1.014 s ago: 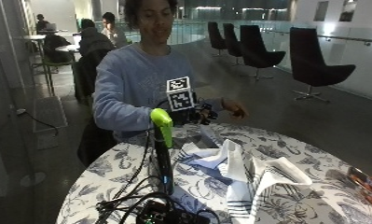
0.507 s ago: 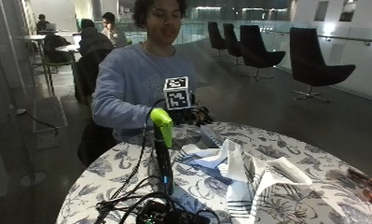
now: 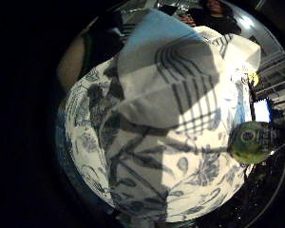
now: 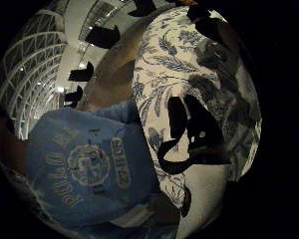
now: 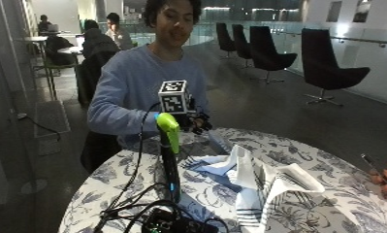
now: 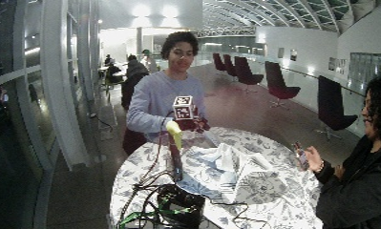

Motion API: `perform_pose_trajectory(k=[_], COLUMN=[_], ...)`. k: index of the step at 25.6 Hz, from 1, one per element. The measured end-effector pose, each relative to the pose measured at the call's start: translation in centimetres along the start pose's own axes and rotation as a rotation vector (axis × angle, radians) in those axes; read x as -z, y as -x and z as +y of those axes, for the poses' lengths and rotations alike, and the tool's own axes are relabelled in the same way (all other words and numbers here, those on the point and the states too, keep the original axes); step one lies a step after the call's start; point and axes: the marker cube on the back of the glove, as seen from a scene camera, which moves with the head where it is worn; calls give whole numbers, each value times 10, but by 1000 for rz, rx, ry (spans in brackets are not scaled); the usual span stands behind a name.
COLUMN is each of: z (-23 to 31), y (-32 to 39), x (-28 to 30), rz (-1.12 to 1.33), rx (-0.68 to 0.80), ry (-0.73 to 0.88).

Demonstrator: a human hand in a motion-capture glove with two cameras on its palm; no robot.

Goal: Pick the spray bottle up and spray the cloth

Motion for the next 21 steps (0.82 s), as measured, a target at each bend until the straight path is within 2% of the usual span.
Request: perform_pose_trajectory(k=[7, 12, 17, 21], z=[58, 91, 115, 129], y=[-29, -59, -75, -79], x=[22, 41, 56, 56], rz=[-162, -413, -697, -768], rx=[-188, -319, -372, -405], ry=[-156, -323, -490, -556])
